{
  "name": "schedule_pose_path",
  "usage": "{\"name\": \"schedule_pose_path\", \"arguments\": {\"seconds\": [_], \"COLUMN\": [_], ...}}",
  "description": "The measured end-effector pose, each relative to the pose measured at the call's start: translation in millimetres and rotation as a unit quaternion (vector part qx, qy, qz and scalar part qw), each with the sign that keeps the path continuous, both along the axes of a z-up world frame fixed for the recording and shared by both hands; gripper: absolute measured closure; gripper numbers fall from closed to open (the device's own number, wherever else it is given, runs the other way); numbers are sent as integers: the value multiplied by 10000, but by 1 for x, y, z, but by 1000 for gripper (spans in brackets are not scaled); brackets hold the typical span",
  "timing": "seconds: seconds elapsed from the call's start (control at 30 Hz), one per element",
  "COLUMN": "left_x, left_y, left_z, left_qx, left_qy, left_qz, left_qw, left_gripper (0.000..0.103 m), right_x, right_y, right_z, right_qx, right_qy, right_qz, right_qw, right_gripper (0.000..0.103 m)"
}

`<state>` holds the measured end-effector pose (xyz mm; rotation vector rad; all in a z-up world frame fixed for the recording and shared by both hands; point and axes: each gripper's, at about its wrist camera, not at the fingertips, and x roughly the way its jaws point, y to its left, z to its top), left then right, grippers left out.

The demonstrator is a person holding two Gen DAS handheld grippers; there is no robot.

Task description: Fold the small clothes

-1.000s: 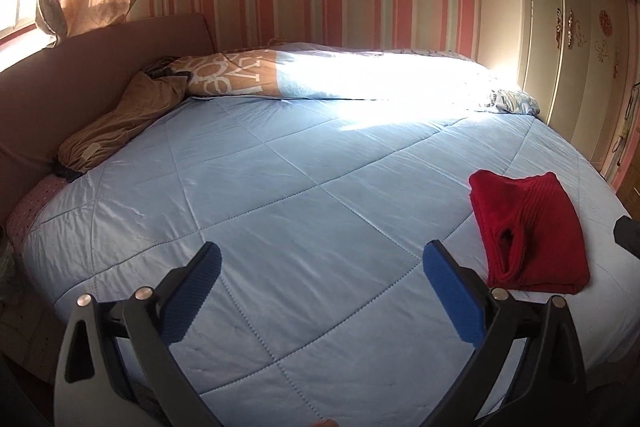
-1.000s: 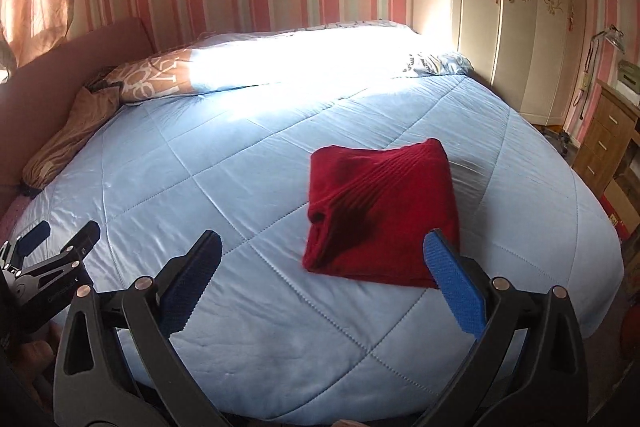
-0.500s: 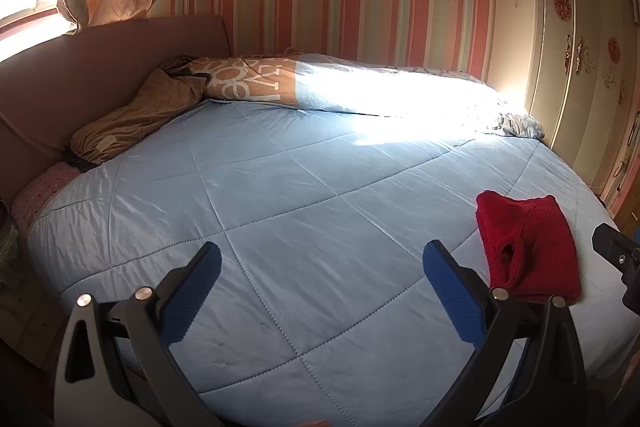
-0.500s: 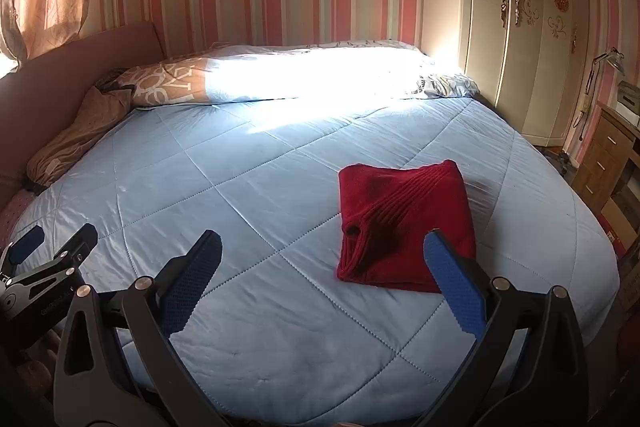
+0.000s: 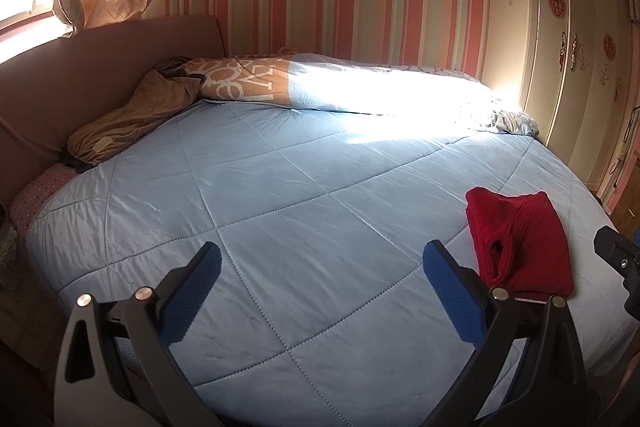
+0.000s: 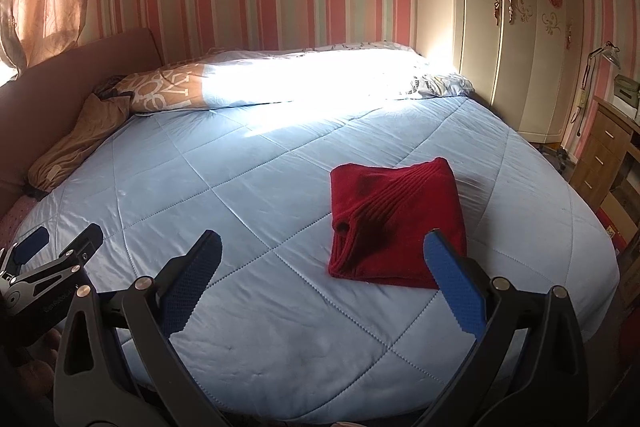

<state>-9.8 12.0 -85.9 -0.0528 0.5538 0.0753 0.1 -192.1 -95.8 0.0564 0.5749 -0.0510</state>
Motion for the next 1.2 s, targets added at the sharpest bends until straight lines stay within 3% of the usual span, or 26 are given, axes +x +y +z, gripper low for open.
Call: {"name": "schedule_pose_path", "arguments": {"seconds": [0.9, 1.2], "left_x": [-4, -7], "left_y": [-20, -23], "left_z": [-4, -1], "left_qx": [119, 251], "left_qy": [70, -110], "left_qz": [-171, -205], "left_qw": [9998, 9994], "left_gripper": [2, 2], "right_x": [-6, -6], "right_y": [-2, -2], "right_z": [-1, 0], "right_qx": [21, 5], "right_qy": [-14, 8], "right_qz": [8, 8], "right_qw": [10000, 10000], "right_gripper": [3, 3]}}
